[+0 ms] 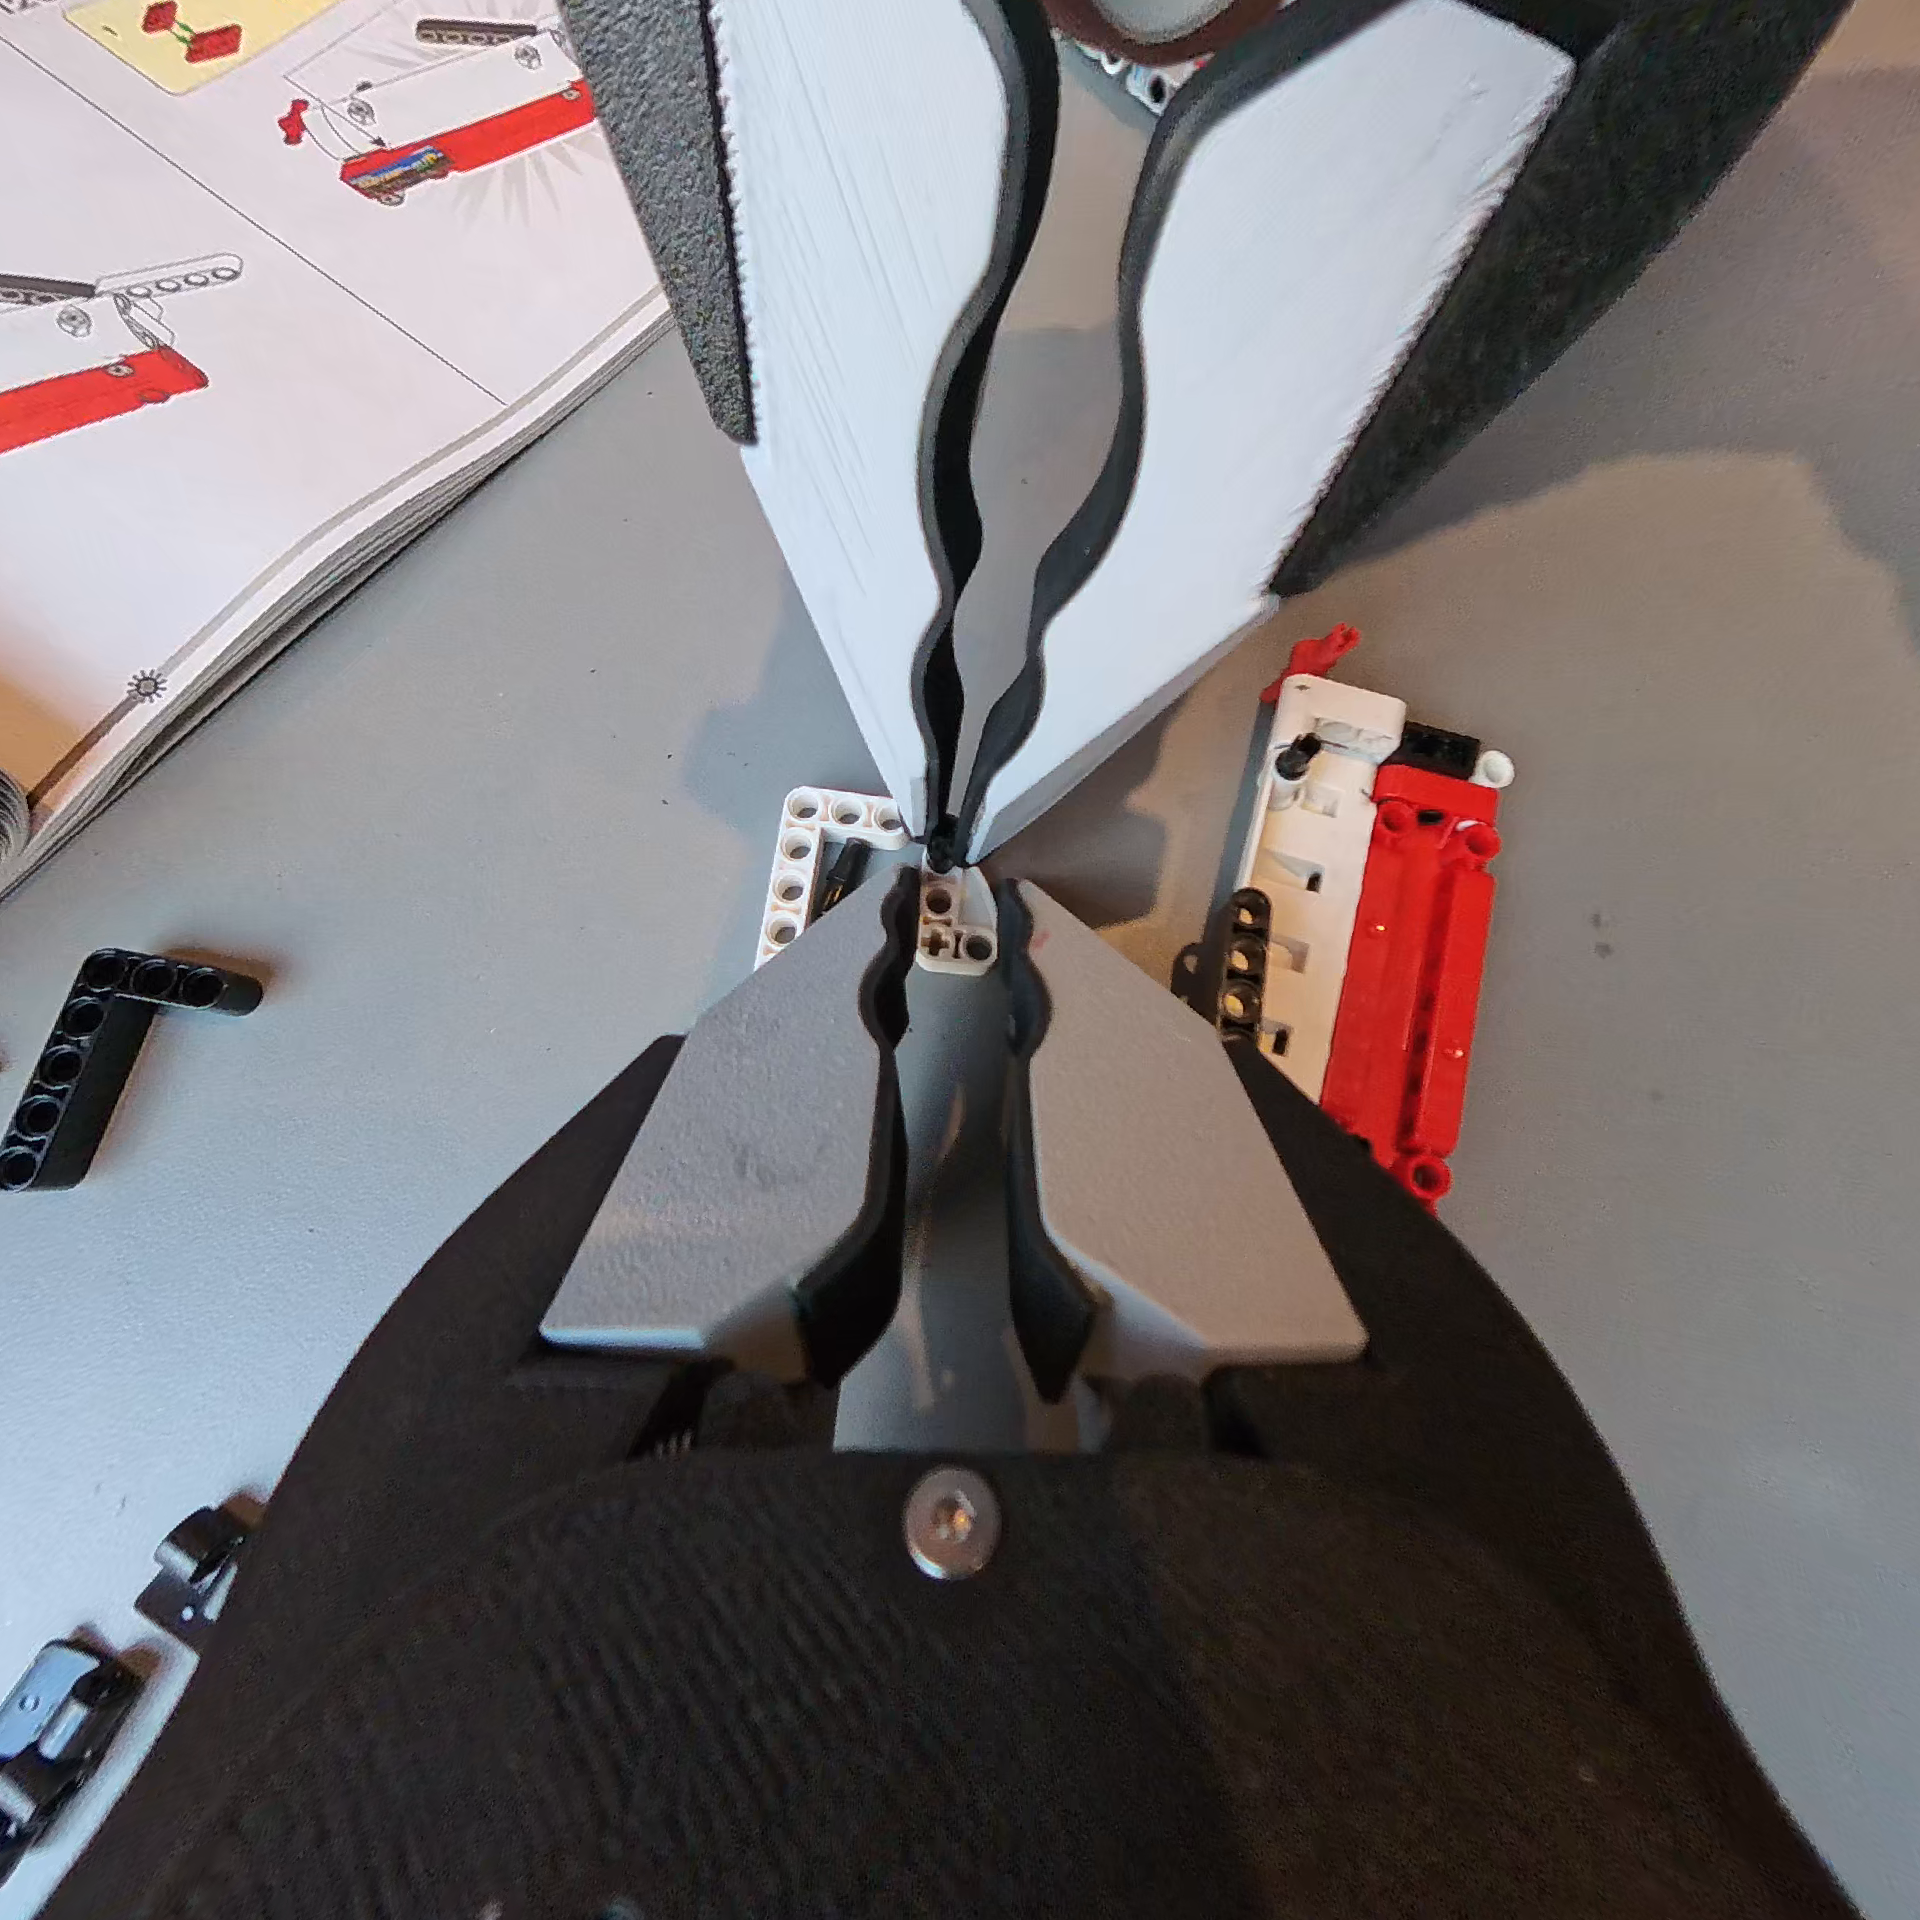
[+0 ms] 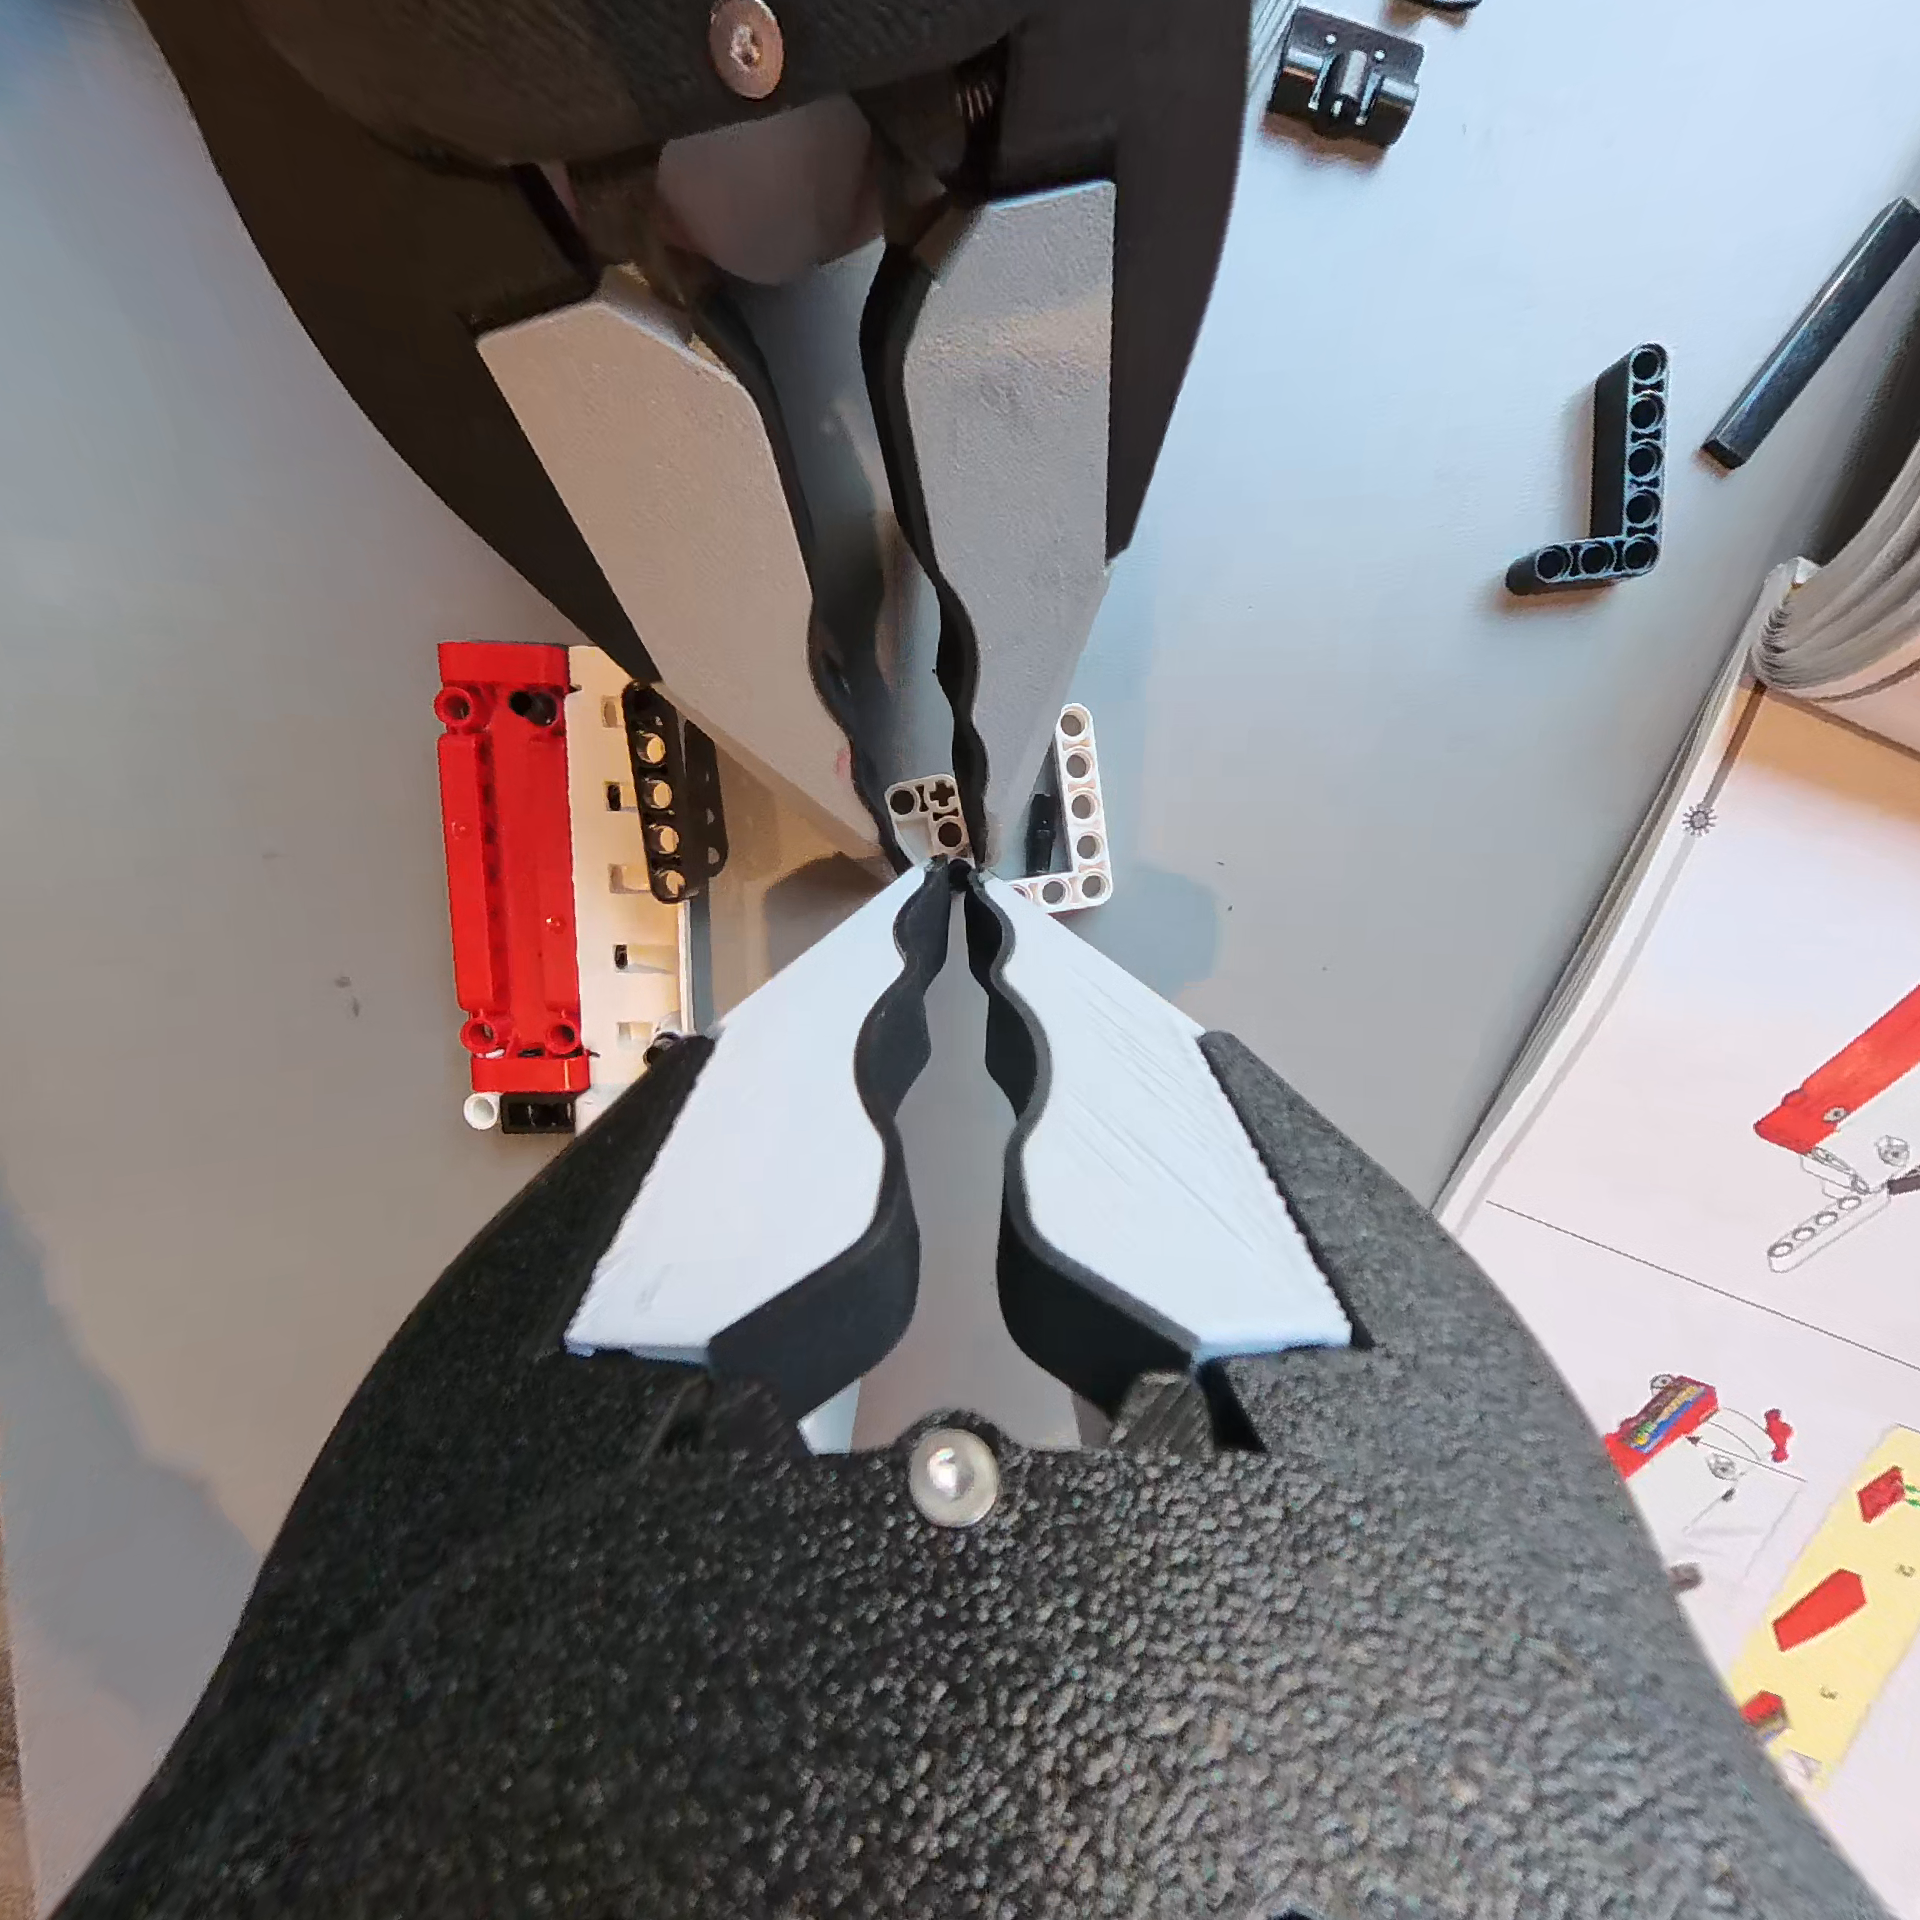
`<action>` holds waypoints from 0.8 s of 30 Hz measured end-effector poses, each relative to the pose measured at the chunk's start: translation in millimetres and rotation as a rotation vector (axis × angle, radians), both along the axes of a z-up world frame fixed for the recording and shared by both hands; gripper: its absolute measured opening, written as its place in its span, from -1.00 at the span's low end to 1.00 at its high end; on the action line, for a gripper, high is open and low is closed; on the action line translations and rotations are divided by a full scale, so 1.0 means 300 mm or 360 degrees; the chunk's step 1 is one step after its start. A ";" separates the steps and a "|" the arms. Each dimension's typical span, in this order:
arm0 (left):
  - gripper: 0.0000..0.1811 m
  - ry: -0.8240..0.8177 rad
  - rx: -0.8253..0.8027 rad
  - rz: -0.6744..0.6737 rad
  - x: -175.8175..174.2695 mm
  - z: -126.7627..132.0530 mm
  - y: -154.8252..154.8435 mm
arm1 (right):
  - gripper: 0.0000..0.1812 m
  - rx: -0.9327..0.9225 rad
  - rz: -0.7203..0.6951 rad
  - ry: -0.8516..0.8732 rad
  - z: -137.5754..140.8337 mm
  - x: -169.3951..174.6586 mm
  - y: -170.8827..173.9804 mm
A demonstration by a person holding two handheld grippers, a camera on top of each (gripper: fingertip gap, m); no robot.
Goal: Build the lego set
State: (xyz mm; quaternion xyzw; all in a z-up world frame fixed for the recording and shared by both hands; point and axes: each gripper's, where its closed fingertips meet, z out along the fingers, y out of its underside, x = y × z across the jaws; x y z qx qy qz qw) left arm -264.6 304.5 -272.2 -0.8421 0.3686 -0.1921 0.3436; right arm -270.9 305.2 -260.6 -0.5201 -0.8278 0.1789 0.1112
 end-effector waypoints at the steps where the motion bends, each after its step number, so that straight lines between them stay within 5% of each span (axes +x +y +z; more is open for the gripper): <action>1: -0.87 0.0000 0.0000 0.0000 0.000 0.000 0.000 | -0.97 0.0020 0.0017 -0.0002 0.000 -0.001 0.000; 24: -0.87 0.0003 0.0005 0.0002 0.000 0.000 0.000 | -0.96 0.0059 0.0085 0.0027 -0.008 -0.010 -0.008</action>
